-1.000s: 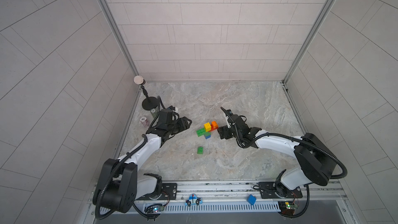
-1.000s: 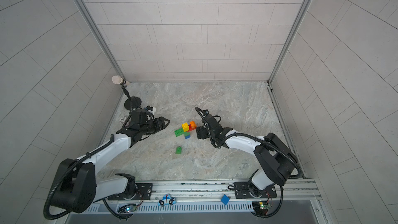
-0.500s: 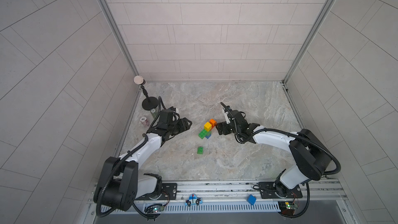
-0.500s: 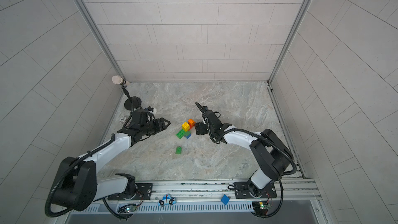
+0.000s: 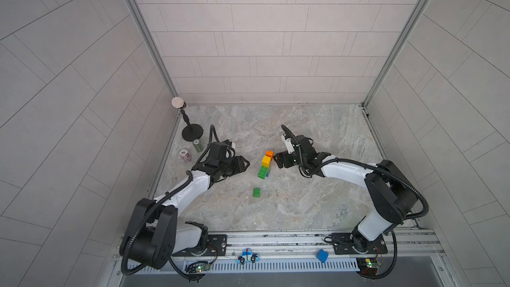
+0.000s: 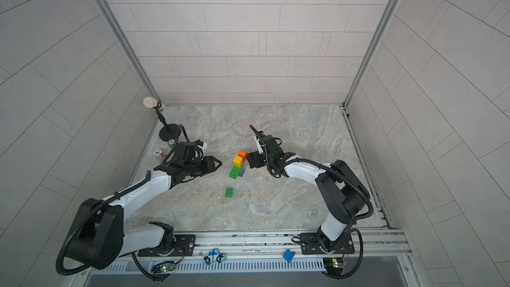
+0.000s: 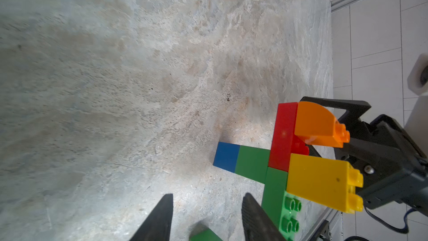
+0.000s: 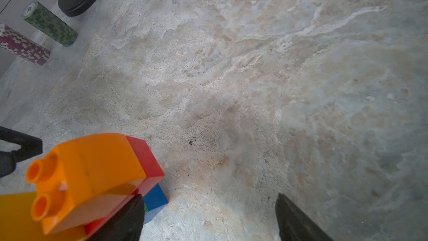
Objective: Assemble a fork with lego
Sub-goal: Adjust the lego brick at the center of the board.
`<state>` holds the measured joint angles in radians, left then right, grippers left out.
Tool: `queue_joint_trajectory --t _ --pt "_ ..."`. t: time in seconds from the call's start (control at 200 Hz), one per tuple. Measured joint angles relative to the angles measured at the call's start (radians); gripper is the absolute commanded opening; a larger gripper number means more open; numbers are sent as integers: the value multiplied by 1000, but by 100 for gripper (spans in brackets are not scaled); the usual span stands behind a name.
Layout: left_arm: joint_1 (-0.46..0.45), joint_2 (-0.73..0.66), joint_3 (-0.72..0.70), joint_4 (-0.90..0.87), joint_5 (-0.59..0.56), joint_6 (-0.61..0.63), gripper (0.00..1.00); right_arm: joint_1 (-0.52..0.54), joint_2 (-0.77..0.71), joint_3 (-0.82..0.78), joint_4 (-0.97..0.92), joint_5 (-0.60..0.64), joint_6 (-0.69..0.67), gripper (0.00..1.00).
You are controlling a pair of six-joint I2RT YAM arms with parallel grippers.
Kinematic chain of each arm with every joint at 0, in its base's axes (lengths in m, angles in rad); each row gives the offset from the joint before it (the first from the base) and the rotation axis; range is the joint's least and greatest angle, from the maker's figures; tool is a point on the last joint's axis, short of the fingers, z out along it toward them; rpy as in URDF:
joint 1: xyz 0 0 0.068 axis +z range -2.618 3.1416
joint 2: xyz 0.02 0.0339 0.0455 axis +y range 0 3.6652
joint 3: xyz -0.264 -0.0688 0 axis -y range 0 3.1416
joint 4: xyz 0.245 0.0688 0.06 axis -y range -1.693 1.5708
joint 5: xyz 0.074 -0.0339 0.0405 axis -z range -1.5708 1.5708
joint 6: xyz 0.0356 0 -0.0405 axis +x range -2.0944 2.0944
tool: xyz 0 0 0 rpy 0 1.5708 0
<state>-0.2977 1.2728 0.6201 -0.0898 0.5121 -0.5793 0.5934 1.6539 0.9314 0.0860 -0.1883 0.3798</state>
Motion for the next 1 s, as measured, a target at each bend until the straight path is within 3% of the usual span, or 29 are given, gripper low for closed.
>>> queue_joint_trajectory --t 0.49,1.001 --pt "-162 0 -39 -13 -31 -25 47 -10 56 67 -42 -68 -27 89" --pt "-245 3 -39 0 -55 -55 47 -12 93 119 -79 -111 -51 89"
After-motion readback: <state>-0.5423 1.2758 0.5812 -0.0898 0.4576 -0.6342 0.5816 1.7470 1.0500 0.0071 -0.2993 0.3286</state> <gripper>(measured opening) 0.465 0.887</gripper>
